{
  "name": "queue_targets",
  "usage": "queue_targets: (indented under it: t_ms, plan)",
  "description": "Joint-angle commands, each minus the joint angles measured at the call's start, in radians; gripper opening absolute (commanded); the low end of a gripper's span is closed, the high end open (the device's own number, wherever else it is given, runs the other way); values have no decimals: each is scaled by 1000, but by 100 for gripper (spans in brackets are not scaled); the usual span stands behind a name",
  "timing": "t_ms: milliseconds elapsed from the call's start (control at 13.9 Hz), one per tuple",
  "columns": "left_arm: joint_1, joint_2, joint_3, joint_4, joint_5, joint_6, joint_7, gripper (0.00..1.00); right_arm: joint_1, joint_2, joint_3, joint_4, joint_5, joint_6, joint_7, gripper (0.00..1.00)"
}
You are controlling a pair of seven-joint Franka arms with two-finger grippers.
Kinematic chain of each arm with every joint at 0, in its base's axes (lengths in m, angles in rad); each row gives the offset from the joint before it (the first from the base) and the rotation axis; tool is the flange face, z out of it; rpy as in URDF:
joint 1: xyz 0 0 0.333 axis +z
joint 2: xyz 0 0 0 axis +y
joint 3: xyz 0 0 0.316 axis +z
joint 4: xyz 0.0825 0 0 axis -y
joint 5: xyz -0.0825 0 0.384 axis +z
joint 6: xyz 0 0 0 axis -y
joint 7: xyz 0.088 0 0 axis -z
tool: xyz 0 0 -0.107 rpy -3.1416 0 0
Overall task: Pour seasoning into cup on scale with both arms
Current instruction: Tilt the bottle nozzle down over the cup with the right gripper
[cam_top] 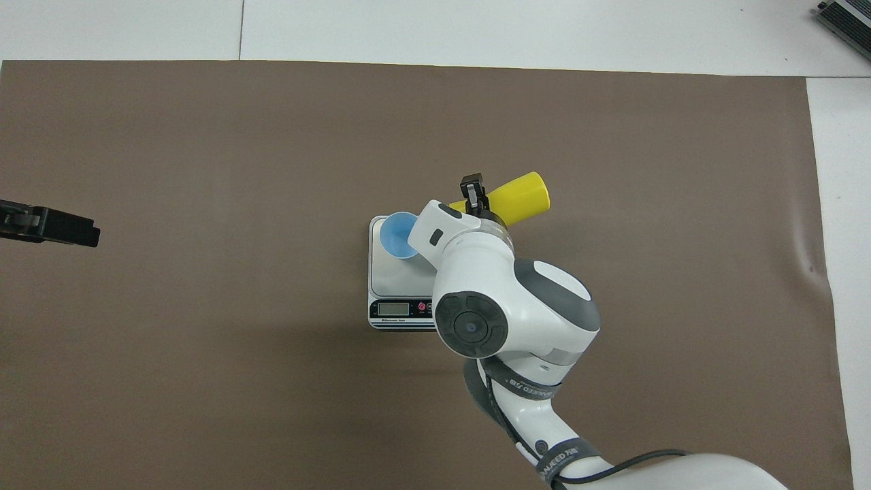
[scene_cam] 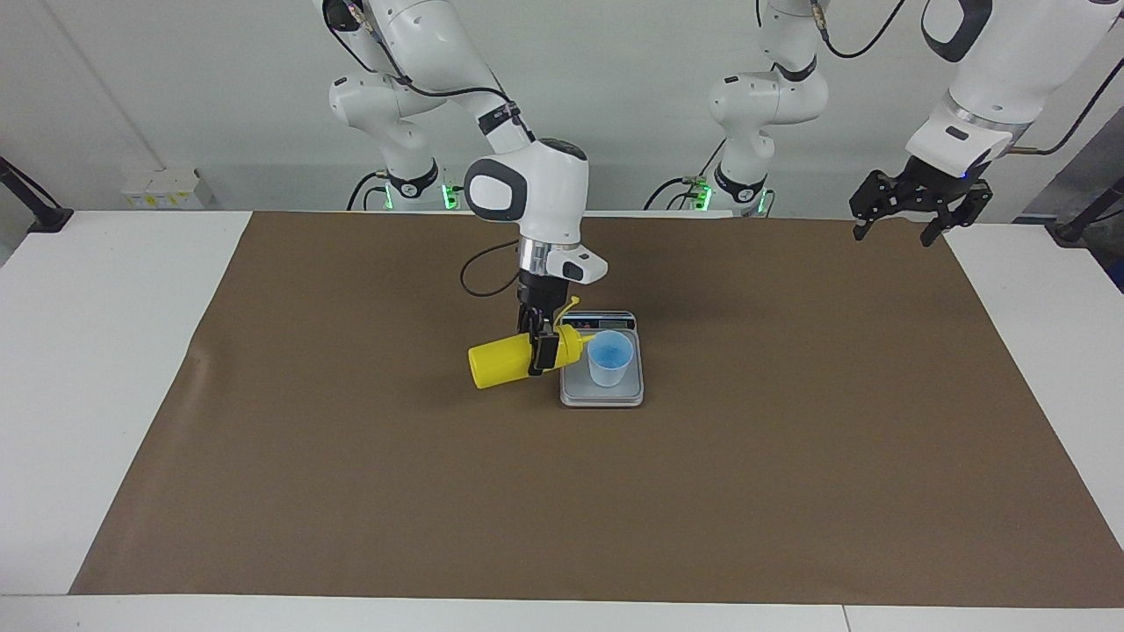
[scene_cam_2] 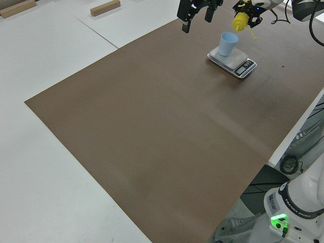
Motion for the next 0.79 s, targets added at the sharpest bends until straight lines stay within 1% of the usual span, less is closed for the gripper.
queue_targets:
  t_ms: [0, 144, 359, 574, 718]
  plan:
    - [12, -9, -4, -5, -11, -12, -4, 100, 37, 51, -2, 93, -51, -83, 17, 0]
    - [12, -9, -4, -5, -11, -12, -4, 100, 58, 76, -2, 128, -80, -138, 19, 0]
    - [12, -9, -4, -5, -11, -12, -4, 100, 58, 88, -2, 132, -134, -143, 42, 0]
    - [12, -9, -4, -5, -11, -12, -4, 100, 61, 89, 0, 135, -172, -172, 42, 0]
    - [12, -9, -4, -5, -11, -12, -4, 100, 100, 92, -2, 141, -172, -229, 45, 0]
